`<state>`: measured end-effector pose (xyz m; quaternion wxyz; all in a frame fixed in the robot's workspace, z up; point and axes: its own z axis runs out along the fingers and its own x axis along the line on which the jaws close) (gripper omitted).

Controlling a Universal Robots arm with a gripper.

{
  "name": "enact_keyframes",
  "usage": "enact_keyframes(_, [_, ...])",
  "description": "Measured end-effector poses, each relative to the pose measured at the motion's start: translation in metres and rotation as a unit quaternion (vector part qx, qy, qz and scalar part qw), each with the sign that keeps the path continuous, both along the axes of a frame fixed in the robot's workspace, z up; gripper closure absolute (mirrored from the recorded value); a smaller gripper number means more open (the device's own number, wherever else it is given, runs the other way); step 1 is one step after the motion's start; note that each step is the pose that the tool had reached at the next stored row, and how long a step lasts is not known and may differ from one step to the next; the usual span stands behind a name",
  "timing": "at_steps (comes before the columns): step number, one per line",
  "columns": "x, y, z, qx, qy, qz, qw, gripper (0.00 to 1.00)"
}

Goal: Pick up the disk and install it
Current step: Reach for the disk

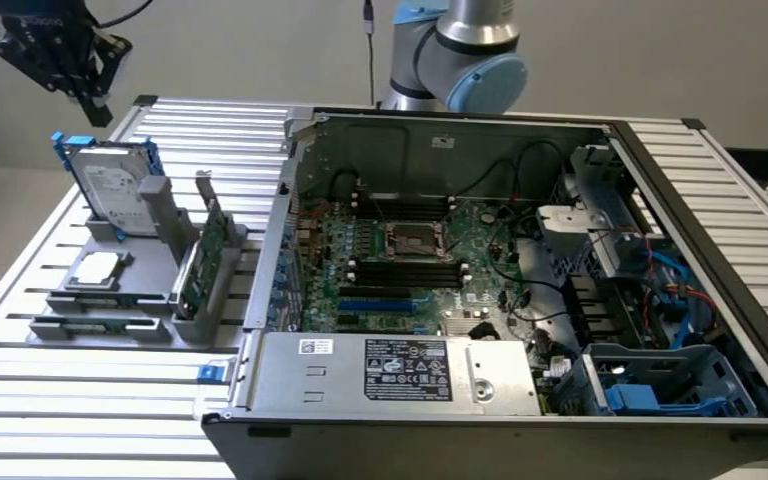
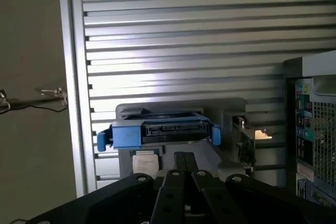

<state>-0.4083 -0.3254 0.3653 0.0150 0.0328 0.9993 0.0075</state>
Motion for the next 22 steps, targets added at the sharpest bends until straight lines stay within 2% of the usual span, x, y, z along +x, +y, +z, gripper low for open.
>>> enact_keyframes(5, [-0.010,0.0026,-0.0029,-0.0055,0.0000,0.009,0.9999,0.89])
enact_keyframes(13, [-0.026,0.0075,-0.0078,-0.0071,-0.0001,0.023,0.9997,0.89])
enact_keyframes(19, [-0.037,0.0152,-0.0092,-0.0092,0.0000,0.030,0.9995,0.89])
enact_keyframes(22, [-0.039,0.0214,-0.0094,-0.0104,0.0001,0.032,0.9994,0.89])
